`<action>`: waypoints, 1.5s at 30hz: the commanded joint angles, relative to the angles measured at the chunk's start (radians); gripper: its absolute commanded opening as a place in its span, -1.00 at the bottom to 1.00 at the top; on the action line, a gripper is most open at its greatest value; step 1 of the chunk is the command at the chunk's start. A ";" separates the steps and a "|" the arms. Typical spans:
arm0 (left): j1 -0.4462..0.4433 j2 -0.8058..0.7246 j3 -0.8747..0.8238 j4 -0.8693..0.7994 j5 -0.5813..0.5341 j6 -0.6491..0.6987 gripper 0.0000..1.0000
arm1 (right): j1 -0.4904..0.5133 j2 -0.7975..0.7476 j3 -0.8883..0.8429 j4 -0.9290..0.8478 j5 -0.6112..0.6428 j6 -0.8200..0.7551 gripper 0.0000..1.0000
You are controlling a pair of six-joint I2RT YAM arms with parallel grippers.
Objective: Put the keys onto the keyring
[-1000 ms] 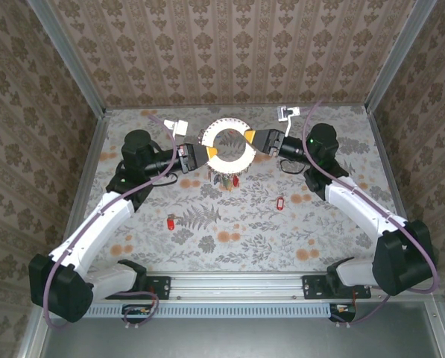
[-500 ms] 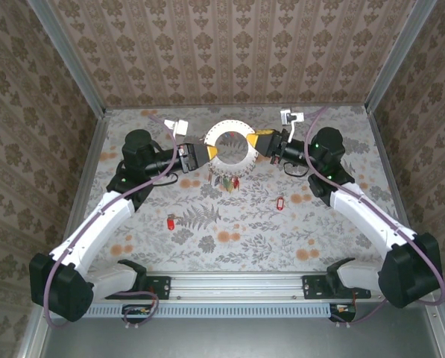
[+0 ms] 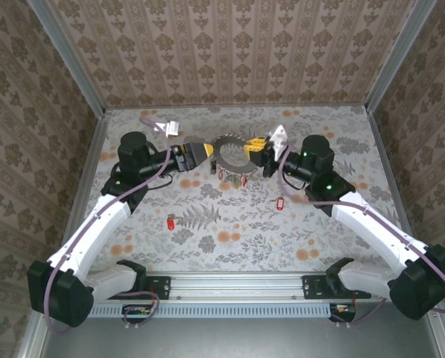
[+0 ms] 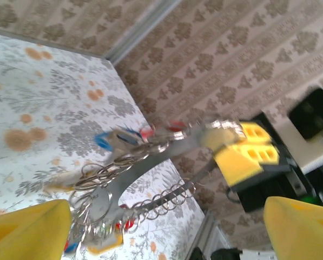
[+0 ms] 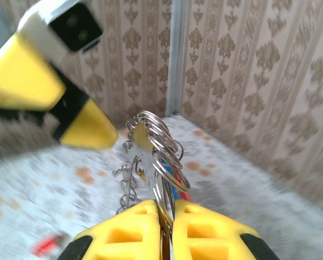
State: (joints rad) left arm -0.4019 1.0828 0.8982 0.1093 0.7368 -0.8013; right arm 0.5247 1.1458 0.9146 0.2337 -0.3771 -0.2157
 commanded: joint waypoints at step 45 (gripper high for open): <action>-0.067 0.249 -0.224 0.758 -0.307 -0.688 -1.00 | 0.291 0.037 -0.137 0.247 0.376 -0.896 -0.11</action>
State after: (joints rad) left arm -0.4808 1.3399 0.6556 0.7570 0.4618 -1.5906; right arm 0.8124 1.3163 0.7437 0.5995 0.0536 -1.3426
